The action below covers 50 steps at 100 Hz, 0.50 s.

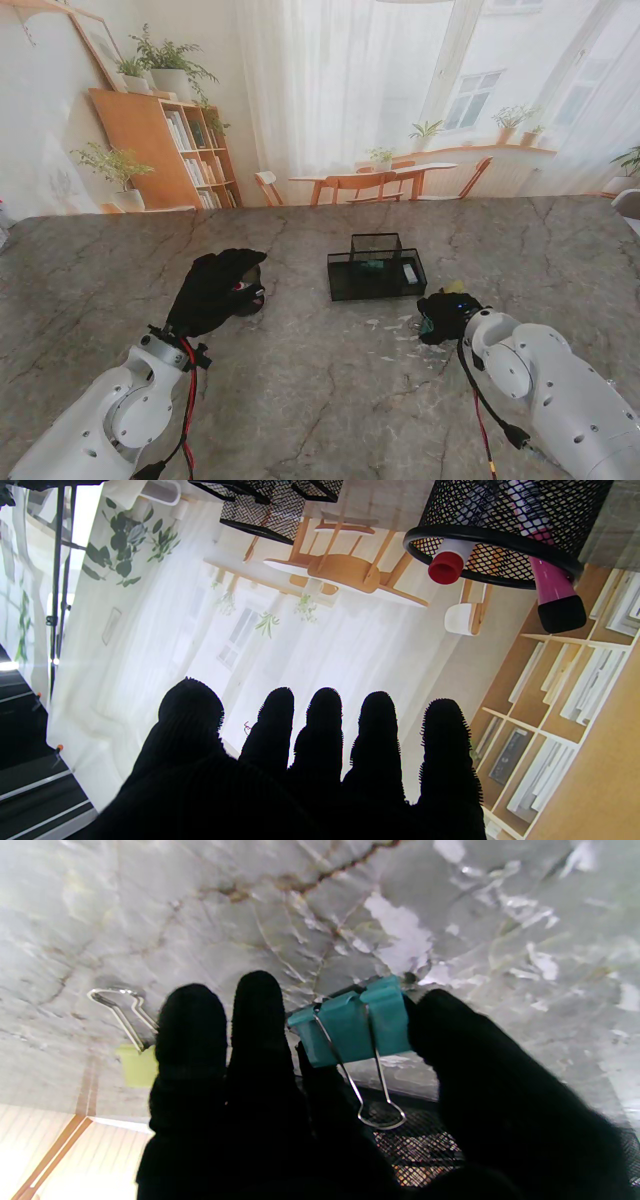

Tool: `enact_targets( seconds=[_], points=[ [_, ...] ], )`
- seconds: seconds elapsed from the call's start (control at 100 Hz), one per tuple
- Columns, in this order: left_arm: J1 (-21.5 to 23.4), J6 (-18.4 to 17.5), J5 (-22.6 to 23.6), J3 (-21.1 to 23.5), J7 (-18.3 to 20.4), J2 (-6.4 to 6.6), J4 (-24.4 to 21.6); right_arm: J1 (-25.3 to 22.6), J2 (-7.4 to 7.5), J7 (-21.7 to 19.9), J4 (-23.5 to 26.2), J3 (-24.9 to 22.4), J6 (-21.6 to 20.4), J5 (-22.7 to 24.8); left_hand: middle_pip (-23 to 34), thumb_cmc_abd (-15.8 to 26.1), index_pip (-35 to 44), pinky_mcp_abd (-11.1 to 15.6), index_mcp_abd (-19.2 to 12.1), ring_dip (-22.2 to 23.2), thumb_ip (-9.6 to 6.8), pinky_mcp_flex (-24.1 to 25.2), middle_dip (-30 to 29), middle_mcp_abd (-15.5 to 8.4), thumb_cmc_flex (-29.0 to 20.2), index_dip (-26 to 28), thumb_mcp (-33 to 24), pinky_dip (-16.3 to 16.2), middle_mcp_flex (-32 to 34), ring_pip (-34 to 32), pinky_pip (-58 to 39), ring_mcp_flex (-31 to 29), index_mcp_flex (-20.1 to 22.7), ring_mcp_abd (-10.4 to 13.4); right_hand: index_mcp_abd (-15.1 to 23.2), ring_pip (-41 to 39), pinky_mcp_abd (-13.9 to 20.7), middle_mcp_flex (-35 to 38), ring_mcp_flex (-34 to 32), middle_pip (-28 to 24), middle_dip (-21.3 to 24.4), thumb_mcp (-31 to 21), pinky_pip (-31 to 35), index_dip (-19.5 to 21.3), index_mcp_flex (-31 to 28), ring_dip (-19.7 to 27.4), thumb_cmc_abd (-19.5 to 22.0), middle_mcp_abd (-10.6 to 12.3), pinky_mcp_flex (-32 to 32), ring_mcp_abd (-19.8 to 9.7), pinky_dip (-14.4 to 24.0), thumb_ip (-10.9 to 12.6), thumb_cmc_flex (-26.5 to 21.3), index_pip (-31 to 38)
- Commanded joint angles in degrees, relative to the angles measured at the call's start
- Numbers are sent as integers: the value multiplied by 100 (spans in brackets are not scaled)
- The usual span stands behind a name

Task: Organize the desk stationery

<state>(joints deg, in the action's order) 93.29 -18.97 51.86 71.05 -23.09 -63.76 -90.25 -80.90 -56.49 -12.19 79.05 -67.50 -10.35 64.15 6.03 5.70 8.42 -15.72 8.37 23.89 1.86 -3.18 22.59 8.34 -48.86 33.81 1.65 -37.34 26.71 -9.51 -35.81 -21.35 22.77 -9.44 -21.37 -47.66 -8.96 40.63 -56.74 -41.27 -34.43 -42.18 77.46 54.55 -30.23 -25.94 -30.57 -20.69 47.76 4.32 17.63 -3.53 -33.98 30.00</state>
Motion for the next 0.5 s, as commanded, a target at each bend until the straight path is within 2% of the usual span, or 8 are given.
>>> enact_targets(
  seconds=[0.0,0.04,0.1,0.17,0.49],
  points=[
    [27,8,5,-6,-14,-16,-21,-165,-8,-163,-259,99,-61,-8,-16,328,29,58,-36,24,103,52,35,-85,-109,70,100,47,30,0,71,-70,107,112,515,-63,192,1065,-228,-666,87,-387,304,-296,-331,81,-50,1384,287,-102,-253,110,-185,607],
    [31,12,8,-1,-11,-15,-23,-161,-10,-145,-271,106,-58,-18,-15,327,29,59,-40,25,104,56,36,-97,-103,70,104,47,34,-3,72,-75,105,118,549,-51,231,1148,-317,-669,104,-423,320,-345,-366,93,-120,1413,388,-138,-309,88,-267,696],
    [31,18,8,2,-1,-14,-23,-154,-12,-119,-291,116,-58,-32,-15,331,29,66,-43,25,103,50,36,-107,-103,70,100,47,32,-1,70,-73,105,125,590,-1,304,1281,-452,-643,118,-479,300,-380,-409,121,-257,1452,540,-200,-363,-96,-445,840],
    [26,30,3,1,16,-12,-19,-141,-16,-77,-317,129,-61,-49,-16,324,31,62,-42,24,103,50,35,-96,-101,71,102,47,32,0,70,-72,111,128,656,55,398,1421,-605,-607,120,-565,285,-848,-352,139,-396,1506,713,-276,-447,-262,-627,1258],
    [2,50,-18,-10,71,-9,-7,-109,-41,110,-390,145,-125,-175,-17,330,30,63,-45,23,102,56,34,-96,-103,70,98,49,27,1,73,-72,108,121,834,194,670,1731,-947,-466,140,-541,144,-1530,-229,178,-518,1596,1154,-419,-535,-445,-1171,2082]
  ],
)
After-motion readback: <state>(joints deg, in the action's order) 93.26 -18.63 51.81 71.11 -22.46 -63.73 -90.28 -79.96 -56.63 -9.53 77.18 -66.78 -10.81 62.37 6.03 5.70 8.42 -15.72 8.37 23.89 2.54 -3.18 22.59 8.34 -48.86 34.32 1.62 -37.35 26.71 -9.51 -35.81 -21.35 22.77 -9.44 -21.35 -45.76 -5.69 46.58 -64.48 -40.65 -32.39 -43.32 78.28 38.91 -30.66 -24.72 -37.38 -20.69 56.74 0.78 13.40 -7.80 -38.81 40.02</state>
